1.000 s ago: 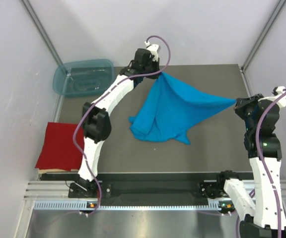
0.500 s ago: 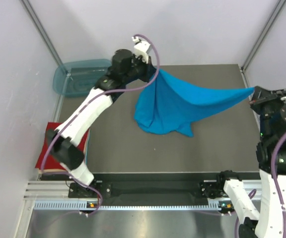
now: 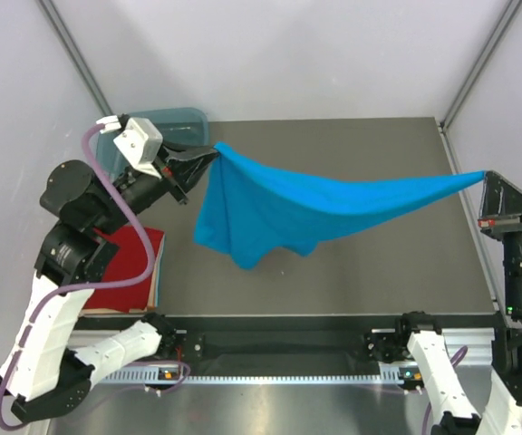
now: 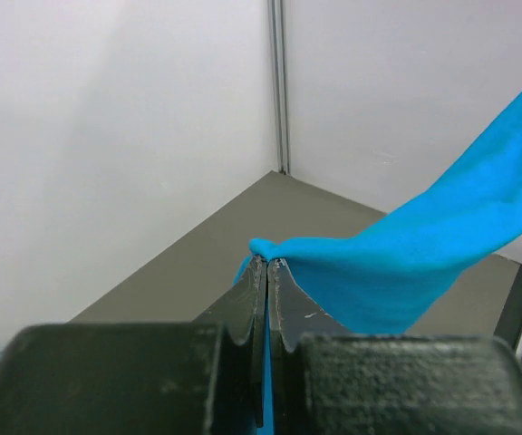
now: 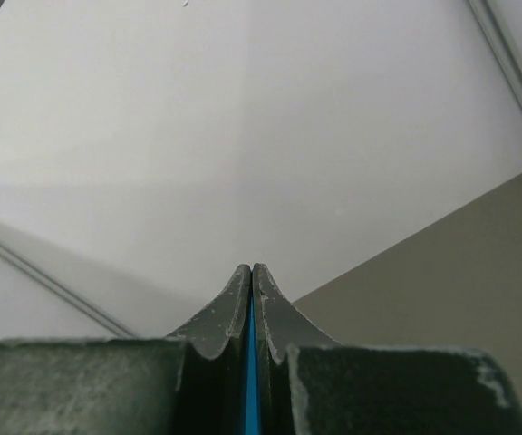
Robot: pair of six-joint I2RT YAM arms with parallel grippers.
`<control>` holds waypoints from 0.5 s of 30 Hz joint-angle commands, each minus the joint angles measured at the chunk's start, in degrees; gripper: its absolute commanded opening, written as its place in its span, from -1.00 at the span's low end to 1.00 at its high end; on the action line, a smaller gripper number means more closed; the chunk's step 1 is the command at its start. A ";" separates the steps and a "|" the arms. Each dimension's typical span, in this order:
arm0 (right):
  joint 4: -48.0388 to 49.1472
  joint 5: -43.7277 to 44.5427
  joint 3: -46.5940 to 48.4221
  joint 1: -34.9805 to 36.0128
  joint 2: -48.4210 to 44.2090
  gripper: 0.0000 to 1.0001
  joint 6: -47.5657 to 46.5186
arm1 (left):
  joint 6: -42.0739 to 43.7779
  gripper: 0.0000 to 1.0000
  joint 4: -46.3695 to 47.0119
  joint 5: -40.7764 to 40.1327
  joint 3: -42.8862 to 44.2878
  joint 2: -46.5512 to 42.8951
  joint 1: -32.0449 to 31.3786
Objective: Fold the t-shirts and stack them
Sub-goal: Flatten the tshirt out
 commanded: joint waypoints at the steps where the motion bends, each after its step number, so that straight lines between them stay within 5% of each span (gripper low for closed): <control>1: -0.70 -2.41 3.13 0.28 0.22 -1.00 1.83 | 2.94 -1.00 -5.70 1.87 2.59 0.81 0.30; 7: 2.09 -0.74 -3.09 0.36 0.74 -1.00 0.95 | 8.74 -1.00 -3.06 0.47 -1.19 3.69 0.30; 15: 11.67 3.22 -21.71 1.68 5.39 -1.00 -0.71 | 16.74 -1.00 6.14 -7.61 -0.14 29.87 0.30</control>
